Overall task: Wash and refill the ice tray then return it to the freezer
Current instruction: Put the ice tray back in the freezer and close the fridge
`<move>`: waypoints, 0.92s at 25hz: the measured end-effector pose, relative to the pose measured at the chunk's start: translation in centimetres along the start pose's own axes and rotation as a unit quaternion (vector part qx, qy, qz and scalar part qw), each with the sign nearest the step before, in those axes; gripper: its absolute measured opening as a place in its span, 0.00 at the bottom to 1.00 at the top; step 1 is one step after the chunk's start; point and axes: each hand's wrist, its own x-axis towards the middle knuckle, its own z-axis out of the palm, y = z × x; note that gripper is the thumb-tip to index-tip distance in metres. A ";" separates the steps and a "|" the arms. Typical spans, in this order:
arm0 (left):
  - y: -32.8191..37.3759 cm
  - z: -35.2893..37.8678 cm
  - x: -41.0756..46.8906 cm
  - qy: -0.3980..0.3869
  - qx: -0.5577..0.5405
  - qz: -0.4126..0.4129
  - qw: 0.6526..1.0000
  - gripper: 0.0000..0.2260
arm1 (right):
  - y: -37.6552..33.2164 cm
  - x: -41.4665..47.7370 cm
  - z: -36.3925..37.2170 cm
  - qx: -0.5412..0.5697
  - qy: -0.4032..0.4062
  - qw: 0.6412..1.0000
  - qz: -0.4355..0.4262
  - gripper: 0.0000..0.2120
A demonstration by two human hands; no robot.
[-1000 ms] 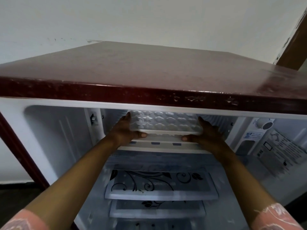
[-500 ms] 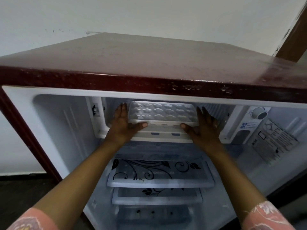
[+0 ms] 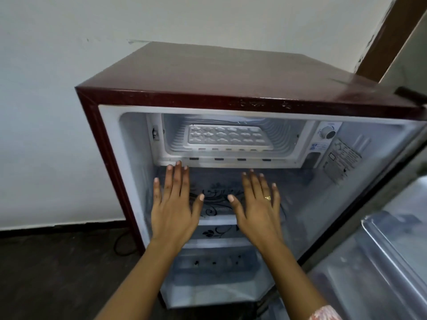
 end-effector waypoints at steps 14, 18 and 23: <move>2.7 -11.1 -15.2 -0.001 -0.035 0.013 0.999 0.32 | -5.2 -17.4 -10.0 -0.026 -0.012 0.999 0.043 0.44; 4.6 -13.1 -18.2 0.002 -0.066 0.037 0.997 0.32 | -4.8 -21.9 -13.1 -0.067 0.011 0.994 0.081 0.40; 8.6 -14.6 -22.0 -0.019 -0.104 0.079 0.991 0.32 | -3.1 -27.4 -16.8 -0.120 0.037 0.982 0.144 0.29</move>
